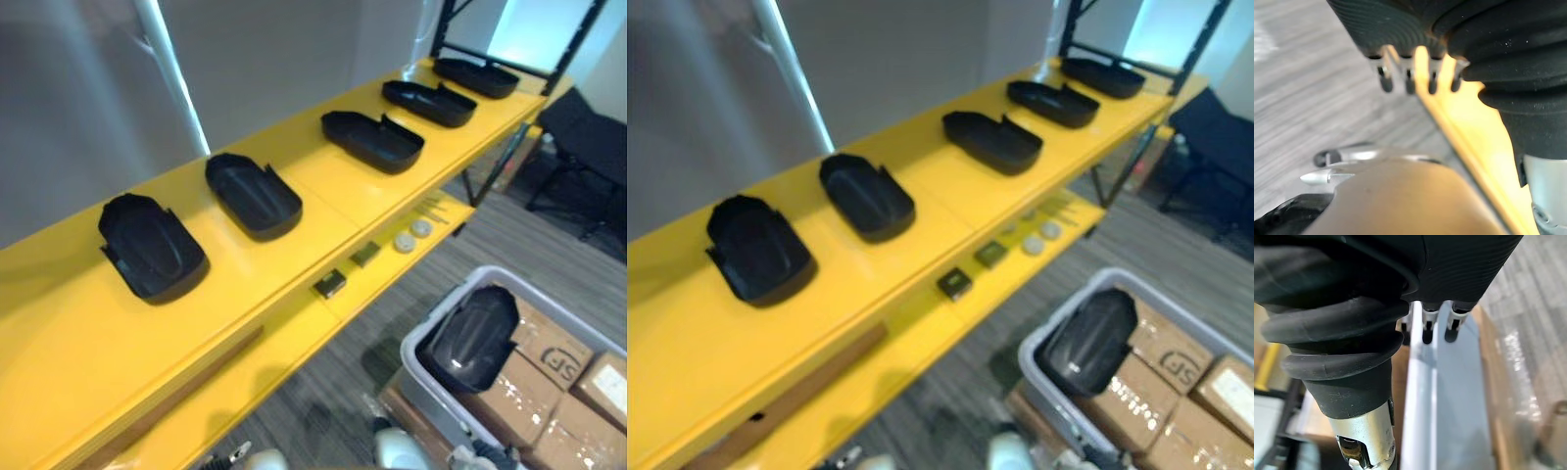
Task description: Walk over and take plastic housings, then place them on the shelf
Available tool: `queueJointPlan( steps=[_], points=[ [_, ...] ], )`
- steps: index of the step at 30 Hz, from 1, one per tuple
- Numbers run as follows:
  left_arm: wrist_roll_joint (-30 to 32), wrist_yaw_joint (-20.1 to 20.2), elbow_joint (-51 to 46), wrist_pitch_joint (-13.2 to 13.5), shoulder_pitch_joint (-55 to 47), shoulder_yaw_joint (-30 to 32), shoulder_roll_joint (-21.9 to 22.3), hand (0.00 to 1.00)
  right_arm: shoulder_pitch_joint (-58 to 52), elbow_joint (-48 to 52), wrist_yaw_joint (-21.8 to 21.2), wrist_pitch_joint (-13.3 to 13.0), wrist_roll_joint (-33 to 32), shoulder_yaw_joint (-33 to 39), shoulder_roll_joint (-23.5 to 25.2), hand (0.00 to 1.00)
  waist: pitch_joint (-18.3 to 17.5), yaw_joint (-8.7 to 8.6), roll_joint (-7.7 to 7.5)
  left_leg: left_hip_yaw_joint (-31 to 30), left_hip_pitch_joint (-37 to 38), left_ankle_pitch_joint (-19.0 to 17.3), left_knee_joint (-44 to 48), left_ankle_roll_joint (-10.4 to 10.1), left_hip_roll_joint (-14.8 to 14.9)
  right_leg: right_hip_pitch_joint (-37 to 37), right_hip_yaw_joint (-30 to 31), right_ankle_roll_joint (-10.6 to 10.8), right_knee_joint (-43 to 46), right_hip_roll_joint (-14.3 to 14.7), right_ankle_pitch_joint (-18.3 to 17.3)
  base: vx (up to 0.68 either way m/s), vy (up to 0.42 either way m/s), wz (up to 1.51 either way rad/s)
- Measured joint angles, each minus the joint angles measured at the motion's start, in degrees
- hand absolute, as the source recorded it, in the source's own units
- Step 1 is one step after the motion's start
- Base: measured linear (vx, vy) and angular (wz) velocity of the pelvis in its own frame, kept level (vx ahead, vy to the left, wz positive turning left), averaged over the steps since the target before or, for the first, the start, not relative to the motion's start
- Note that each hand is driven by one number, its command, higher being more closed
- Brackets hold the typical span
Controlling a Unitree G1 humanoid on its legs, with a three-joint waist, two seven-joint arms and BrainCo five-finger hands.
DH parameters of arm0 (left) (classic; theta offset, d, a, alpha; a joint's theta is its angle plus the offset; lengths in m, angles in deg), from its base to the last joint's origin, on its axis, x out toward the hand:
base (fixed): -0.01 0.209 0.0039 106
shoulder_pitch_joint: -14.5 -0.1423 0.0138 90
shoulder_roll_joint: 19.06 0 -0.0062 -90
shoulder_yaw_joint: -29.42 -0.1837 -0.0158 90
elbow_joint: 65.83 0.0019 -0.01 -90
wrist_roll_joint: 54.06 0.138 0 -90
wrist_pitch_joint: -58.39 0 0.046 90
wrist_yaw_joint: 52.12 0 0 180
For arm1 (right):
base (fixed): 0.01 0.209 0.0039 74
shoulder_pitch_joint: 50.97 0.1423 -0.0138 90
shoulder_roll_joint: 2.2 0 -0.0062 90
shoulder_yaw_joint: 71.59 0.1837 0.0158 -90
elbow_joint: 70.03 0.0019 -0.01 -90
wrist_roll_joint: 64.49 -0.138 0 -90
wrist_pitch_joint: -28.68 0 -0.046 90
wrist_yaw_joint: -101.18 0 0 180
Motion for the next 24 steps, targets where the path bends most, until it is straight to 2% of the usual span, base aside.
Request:
queueJointPlan(
  steps=[1, 3, 4, 5, 7, 8, 9, 10, 11, 12, 13, 14, 16, 17, 18, 19, 20, 21, 22, 23, 24],
  points=[
    [0.1, -0.4, -0.1, -1.2, 0.0, -0.1, -0.3, 0.0, -0.8, 2.4, -0.1, -0.1, 1.2, -1.7, 0.0, 0.0, 0.0, 0.14, 0.63, 3.3, -0.2, 0.4, -0.4, 1.1, 1.1, -0.6, -1.8, -2.6, -1.4, -0.3, 2.4, -0.31, 0.056, -1.18],
    [1.2, -1.2, -0.3, -3.7, 0.9, -0.4, -1.1, 0.0, -3.3, 6.7, 0.1, -0.4, 2.1, -5.1, 0.1, 0.0, 1.1, -0.01, -0.38, 8.3, -0.2, 2.2, -1.7, 2.0, 2.4, -3.4, -8.8, -5.7, 11.6, -1.8, -2.0, -0.27, 0.066, -1.16],
    [1.5, -1.3, -0.4, -4.3, 1.2, -0.7, -1.3, 0.0, -4.0, 7.1, 0.2, -0.4, 2.3, -5.8, 0.1, 0.0, 1.1, 0.14, -0.46, 9.4, -0.1, 2.8, -2.4, 2.0, 2.8, -3.5, -10.0, -6.2, 14.4, -2.2, -3.2, -0.17, 0.04, -1.0],
    [2.1, -1.3, -0.3, -4.9, 1.5, -1.7, -1.8, 0.0, -4.7, 8.1, 0.3, -0.4, 3.0, -7.1, 0.2, 0.0, 1.1, 0.19, -0.67, 12.1, 0.0, 4.5, -4.4, 2.0, 3.4, -3.1, -11.6, -7.3, 18.3, -3.5, -4.6, -0.11, 0.01, -0.99],
    [2.9, -0.9, -0.1, -5.3, 1.6, -2.3, -2.4, 0.0, -4.5, 8.9, 1.0, -0.8, 3.2, -9.1, 0.2, 0.0, 0.8, 0.18, -1.26, 16.5, -0.2, 7.3, -8.1, 2.0, 3.5, -1.6, -12.8, -8.0, 20.2, -6.8, -6.3, -0.09, -0.043, -1.13],
    [3.7, -0.4, 0.2, -5.4, 1.8, -2.7, -3.0, 0.0, -4.5, 8.6, 1.2, -1.0, 3.7, -9.8, 0.2, 0.0, 0.6, 0.16, -1.81, 18.4, -0.4, 8.8, -9.5, 2.0, 3.3, -0.5, -12.9, -8.1, 18.9, -8.8, -6.3, -0.03, -0.107, -1.26],
    [3.5, 0.0, 0.1, -5.5, 1.9, -2.8, -4.0, 0.0, -4.0, 7.8, 1.3, -1.1, 4.7, -9.8, 0.1, 0.0, -0.2, 0.1, -3.44, 20.7, -1.4, 10.0, -10.0, 2.4, 2.8, 1.8, -13.3, -8.0, 13.2, -11.8, -3.6, 0.0, -0.129, -1.35],
    [3.2, 0.0, 0.3, -5.5, 2.3, -2.7, -4.5, 0.0, -3.6, 7.8, 1.3, -1.1, 5.3, -9.9, -0.3, 0.0, -0.4, 0.57, -4.06, 21.4, -2.0, 10.5, -9.3, 2.3, 2.9, 2.7, -14.2, -6.7, 7.8, -10.9, -3.9, -0.02, -0.181, -1.5],
    [2.7, 0.0, 0.8, -5.5, 2.8, -2.4, -4.5, 0.0, -3.2, 8.0, 1.3, -1.1, 5.5, -10.2, -0.9, 0.0, 0.6, 1.34, -3.61, 21.1, -2.7, 12.4, -7.1, 5.3, 4.0, 4.0, -15.4, -7.9, 3.7, -10.0, -3.1, -0.06, -0.174, -1.48],
    [1.4, 0.1, 1.0, -4.7, 2.9, -2.3, -5.3, 0.0, -3.2, 7.9, 1.3, -1.0, 6.1, -10.2, -1.0, 0.0, 1.3, 1.5, -4.5, 18.9, -5.4, 12.2, -3.9, 5.5, 2.9, 5.2, -15.1, -8.4, 0.1, -9.8, -2.4, -0.11, -0.162, -1.18],
    [1.0, 0.0, 1.2, -4.6, 2.9, -2.7, -5.2, 0.0, -3.4, 8.0, 1.3, -1.1, 6.7, -10.0, -1.5, 0.0, 1.3, 1.19, -4.41, 16.9, -5.8, 12.3, -7.9, 4.1, 0.7, 5.3, -14.3, -7.8, -1.2, -9.8, -2.1, -0.1, -0.066, -1.18],
    [0.9, 0.0, 1.3, -4.4, 2.7, -3.9, -4.3, 0.0, -3.5, 7.6, 1.1, -1.0, 8.0, -9.3, -3.6, 0.0, 1.3, 0.95, -2.08, 14.7, -5.2, 14.8, -13.5, 2.5, 1.2, 4.7, -13.0, -6.2, -1.7, -8.4, -1.2, -0.06, -0.049, -0.84],
    [-0.7, -0.4, 1.1, -3.9, 2.8, -4.5, -4.8, 0.0, -3.5, 6.6, -0.2, -0.7, 9.0, -9.9, -2.9, 0.0, 1.9, 1.08, -2.72, 15.4, -5.5, 15.1, -12.8, 2.1, 2.0, 2.8, -13.0, -5.8, 0.7, -8.7, -4.5, 0.0, -0.074, -0.49],
    [-0.9, -0.6, 0.9, -3.1, 2.7, -4.1, -5.5, 0.0, -4.2, 5.7, -1.0, -0.7, 9.8, -10.3, -2.4, 0.0, 2.0, 1.35, -4.7, 15.3, -6.6, 15.0, -10.4, 1.8, 2.9, 2.6, -13.9, -3.7, -0.2, -8.7, -4.5, -0.06, -0.151, -0.35],
    [-1.2, -0.9, 0.3, -2.4, 2.6, -3.3, -6.3, 0.0, -3.6, 5.1, -1.8, -0.8, 9.8, -10.9, -2.9, 0.0, 2.6, 2.15, -4.26, 13.0, -8.8, 15.0, -7.6, 1.4, 4.0, 2.6, -14.1, -1.6, -3.5, -6.5, -4.1, -0.07, -0.177, -0.47],
    [-1.8, -1.3, 0.0, -2.1, 2.5, -2.7, -6.0, 0.0, -2.9, 5.1, -2.1, -1.2, 9.8, -11.2, -3.4, 0.0, 2.9, 2.73, -3.92, 10.6, -10.2, 15.1, -6.7, 1.3, 4.5, 3.0, -14.1, -1.0, -5.8, -5.6, -3.7, -0.09, -0.175, -0.83],
    [-3.5, -2.0, -0.6, -1.7, 2.7, -1.7, -4.7, 0.0, -0.5, 4.6, -2.7, -2.0, 9.7, -11.9, -5.1, 0.0, 4.4, 3.06, -3.39, 6.1, -11.6, 15.1, -6.4, 1.2, 4.7, 3.1, -13.3, -0.6, -9.5, -3.7, -1.6, -0.07, -0.12, -0.7],
    [-4.0, -2.0, -0.8, -1.5, 2.7, -1.5, -4.5, 0.0, 0.6, 4.7, -2.8, -2.4, 9.7, -12.1, -5.9, 0.0, 5.5, 3.05, -2.87, 4.5, -11.9, 15.2, -7.0, 1.0, 4.4, 2.9, -12.5, -0.6, -10.7, -3.2, -1.1, -0.14, -0.089, -0.77],
    [-4.6, -1.8, -1.0, -0.6, 2.7, -1.5, -4.2, 0.0, 2.5, 4.6, -3.0, -2.9, 9.6, -12.0, -7.1, 0.0, 7.0, 2.87, -2.44, 4.0, -12.0, 15.6, -9.2, 0.2, 3.8, 1.3, -11.3, -0.8, -11.9, -2.9, -0.5, -0.2, -0.052, -0.56],
    [-4.5, -1.8, -1.1, 0.6, 2.9, -1.7, -3.7, 0.0, 3.8, 4.6, -2.9, -3.6, 9.5, -11.7, -8.0, 0.0, 8.1, 2.85, -2.29, 4.3, -12.0, 16.7, -12.1, -1.5, 2.6, -0.4, -11.2, -1.0, -12.6, -3.7, 0.1, -0.18, -0.042, -0.48],
    [-4.5, -2.0, -1.1, 1.2, 3.0, -1.8, -3.5, 0.0, 4.3, 4.7, -2.9, -3.8, 9.2, -11.7, -8.3, 0.0, 8.8, 2.84, -2.3, 4.5, -12.0, 17.3, -13.2, -1.9, 2.0, -1.0, -11.4, -1.0, -12.9, -4.2, 0.2, -0.14, -0.026, -0.28]
  ],
)
